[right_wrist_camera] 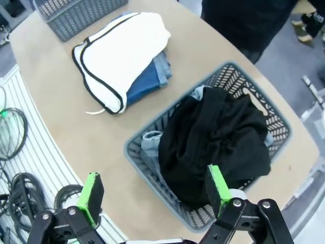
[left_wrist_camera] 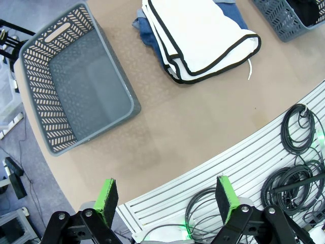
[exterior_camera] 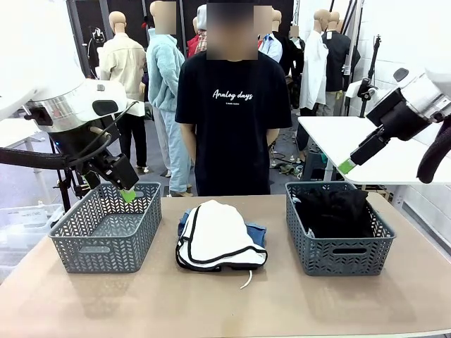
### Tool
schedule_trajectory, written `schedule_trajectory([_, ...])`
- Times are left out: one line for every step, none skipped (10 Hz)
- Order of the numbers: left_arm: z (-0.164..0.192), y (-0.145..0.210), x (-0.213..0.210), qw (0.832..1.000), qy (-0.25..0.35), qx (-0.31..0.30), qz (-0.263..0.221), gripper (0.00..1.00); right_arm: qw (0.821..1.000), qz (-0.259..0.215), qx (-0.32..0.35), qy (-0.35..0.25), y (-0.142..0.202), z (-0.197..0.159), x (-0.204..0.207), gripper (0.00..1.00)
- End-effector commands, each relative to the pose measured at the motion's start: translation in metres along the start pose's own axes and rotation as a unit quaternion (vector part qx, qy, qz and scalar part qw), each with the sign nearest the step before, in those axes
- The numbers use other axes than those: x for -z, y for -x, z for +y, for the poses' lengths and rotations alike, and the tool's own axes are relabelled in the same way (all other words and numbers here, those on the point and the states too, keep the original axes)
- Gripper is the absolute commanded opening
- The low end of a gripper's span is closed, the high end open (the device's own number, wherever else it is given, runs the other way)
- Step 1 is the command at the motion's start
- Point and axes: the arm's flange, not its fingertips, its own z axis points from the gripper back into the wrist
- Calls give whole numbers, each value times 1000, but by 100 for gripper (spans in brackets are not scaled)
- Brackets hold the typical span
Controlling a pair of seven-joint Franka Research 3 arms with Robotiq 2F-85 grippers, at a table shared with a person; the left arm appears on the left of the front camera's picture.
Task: Sort the tops and bottoms.
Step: Lift clothes from the center of the table with your left hand.
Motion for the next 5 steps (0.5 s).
schedule_trajectory([0, 0, 0, 1000, 0, 0, 0, 100, 1000, -4, 3, 13, -3, 4, -4, 100])
schedule_trajectory([4, -18, 11, 999, -10, -20, -24, 100, 1000, -4, 3, 13, -3, 4, -4, 100])
schedule_trajectory([6, -41, 26, 999, -19, -30, -40, 100, 1000, -4, 3, 13, -3, 4, -4, 100])
schedule_trajectory([2, -64, 39, 998, -19, -27, -54, 100, 1000, -4, 3, 13, -3, 4, -4, 100])
schedule_trajectory([-9, -86, 57, 997, -16, -19, -71, 100, 1000, -4, 3, 13, -3, 4, -4, 100])
